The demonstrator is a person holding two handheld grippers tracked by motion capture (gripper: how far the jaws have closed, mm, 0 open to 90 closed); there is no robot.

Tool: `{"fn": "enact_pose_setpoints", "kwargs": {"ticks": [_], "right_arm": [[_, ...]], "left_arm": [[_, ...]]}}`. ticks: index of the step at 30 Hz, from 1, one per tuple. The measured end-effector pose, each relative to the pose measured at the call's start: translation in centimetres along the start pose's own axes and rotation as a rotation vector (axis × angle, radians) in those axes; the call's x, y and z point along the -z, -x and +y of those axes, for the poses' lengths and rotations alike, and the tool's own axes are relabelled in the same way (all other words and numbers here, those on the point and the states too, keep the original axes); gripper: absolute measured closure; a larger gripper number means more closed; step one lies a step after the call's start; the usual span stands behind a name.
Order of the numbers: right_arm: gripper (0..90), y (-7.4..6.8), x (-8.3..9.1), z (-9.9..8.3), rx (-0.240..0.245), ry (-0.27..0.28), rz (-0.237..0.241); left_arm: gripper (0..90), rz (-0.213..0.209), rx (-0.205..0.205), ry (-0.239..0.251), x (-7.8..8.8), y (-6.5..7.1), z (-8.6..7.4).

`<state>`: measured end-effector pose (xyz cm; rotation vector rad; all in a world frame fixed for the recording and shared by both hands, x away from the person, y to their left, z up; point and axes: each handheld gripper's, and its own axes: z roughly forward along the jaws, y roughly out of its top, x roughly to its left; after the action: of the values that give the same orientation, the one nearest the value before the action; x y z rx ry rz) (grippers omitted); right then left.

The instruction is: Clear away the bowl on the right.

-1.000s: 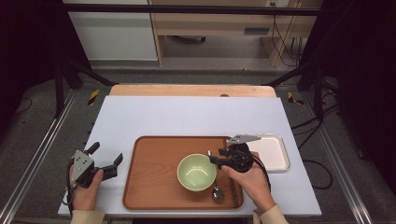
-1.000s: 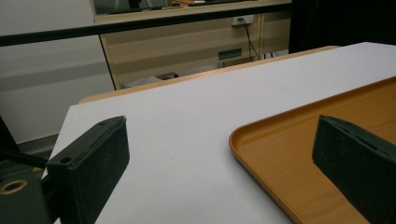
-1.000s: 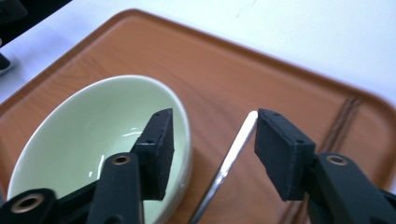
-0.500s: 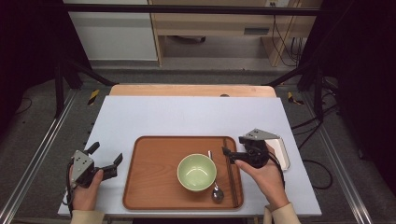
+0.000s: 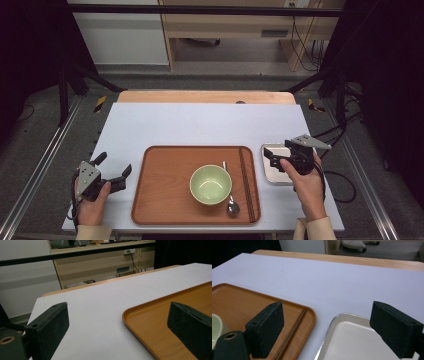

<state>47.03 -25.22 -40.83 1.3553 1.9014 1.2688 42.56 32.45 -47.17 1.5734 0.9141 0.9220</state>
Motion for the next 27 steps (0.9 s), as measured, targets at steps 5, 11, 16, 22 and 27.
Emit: {"fn": "enact_pose_setpoints", "kwargs": {"ticks": [5, 11, 16, 22, 27], "right_arm": [[15.6, 1.6, 0.7, -0.3, -0.031, 0.014, -0.037], [18.7, 3.4, 1.3, -0.8, -0.081, 0.015, -0.073], [20.0, 4.8, 1.9, -1.2, -0.114, 0.007, -0.106], [22.9, 6.0, 2.3, -1.7, -0.139, 0.002, -0.136], [26.2, 7.0, 2.5, -2.3, -0.159, -0.011, -0.167]], "left_arm": [[3.5, 0.001, -0.002, 0.001, 0.0, 0.0, 0.0], [3.5, -0.001, -0.003, -0.002, 0.0, 0.0, 0.0], [3.5, -0.001, -0.003, -0.001, 0.0, 0.0, 0.0], [3.6, 0.0, -0.004, -0.002, 0.0, 0.0, 0.0], [3.5, -0.002, -0.003, 0.001, 0.0, 0.0, 0.0]]}}
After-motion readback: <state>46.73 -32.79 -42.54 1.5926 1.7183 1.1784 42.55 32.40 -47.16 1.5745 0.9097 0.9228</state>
